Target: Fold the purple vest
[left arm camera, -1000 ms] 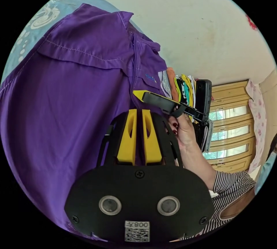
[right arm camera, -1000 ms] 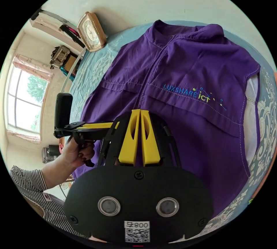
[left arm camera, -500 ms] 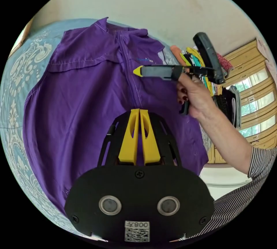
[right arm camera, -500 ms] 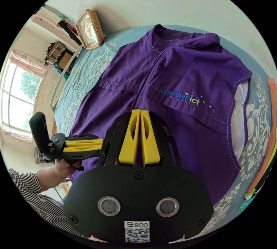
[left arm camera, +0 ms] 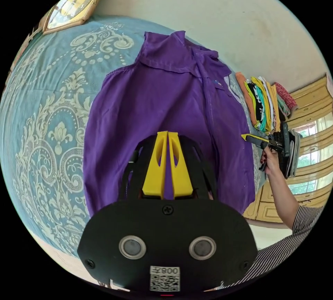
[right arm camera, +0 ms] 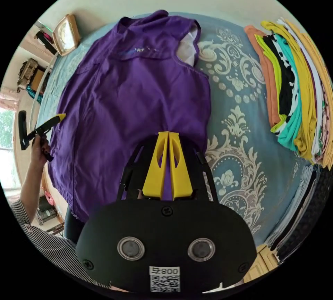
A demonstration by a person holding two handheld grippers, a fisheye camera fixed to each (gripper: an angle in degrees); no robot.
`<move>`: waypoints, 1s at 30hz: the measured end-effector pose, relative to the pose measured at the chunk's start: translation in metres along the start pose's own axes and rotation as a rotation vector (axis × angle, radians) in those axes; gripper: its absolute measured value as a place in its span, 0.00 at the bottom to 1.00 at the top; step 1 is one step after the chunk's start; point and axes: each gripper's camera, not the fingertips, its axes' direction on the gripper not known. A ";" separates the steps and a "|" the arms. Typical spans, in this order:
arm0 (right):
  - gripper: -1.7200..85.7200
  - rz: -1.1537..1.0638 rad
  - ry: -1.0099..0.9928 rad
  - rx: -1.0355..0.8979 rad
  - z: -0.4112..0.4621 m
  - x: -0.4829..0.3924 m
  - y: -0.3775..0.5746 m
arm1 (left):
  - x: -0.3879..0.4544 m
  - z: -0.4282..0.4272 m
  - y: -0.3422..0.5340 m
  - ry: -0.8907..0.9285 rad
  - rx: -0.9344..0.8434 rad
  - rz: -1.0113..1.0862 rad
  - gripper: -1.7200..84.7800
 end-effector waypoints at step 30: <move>0.02 0.015 0.152 0.104 0.042 -0.036 -0.057 | 0.074 0.006 -0.054 -0.027 0.187 0.246 0.02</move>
